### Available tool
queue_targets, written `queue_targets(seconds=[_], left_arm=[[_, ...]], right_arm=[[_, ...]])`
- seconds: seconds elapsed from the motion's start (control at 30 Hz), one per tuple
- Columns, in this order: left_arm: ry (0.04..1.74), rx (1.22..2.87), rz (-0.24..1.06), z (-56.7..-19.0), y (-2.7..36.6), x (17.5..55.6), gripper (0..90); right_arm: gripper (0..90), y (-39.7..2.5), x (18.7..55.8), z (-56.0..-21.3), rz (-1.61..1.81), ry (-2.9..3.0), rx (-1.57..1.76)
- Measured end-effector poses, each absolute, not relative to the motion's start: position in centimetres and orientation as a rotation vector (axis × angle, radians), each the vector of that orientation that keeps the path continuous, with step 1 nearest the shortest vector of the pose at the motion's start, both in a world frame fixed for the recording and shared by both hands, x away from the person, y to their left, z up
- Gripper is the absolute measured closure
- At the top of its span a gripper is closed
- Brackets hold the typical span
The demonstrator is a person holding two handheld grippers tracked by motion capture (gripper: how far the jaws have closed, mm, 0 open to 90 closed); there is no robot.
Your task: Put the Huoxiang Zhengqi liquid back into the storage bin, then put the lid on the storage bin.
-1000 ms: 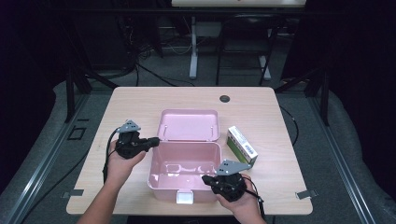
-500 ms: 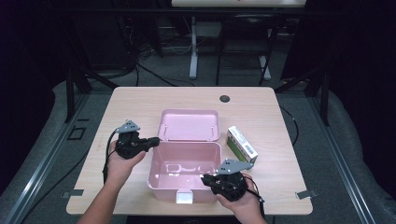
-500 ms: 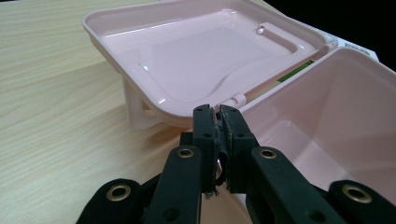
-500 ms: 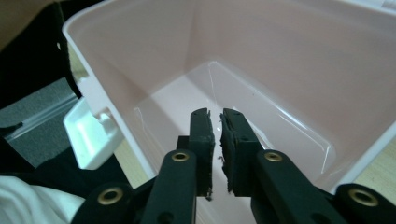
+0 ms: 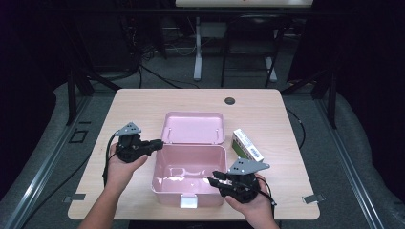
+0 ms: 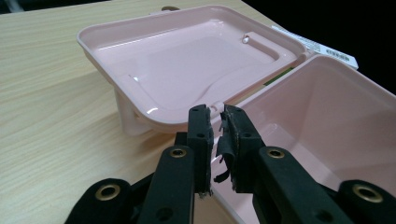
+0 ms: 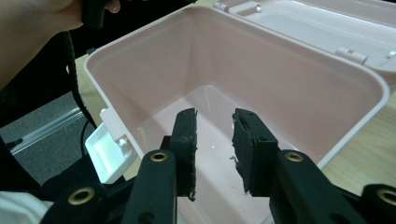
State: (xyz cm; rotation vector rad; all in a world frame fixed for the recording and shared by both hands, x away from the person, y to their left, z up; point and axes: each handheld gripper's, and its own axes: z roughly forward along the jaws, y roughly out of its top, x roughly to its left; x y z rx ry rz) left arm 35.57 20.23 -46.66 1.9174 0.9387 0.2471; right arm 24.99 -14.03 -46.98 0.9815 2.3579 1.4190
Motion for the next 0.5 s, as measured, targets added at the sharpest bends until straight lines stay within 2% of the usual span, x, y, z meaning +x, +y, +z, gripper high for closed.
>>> queue_targets(seconds=[0.5], left_arm=[[0.968, 1.88, 0.217, -45.6, 21.6, 35.5, 68.0]], right_arm=[[55.7, -15.4, 25.7, -44.5, 1.35, 2.321, 1.032]])
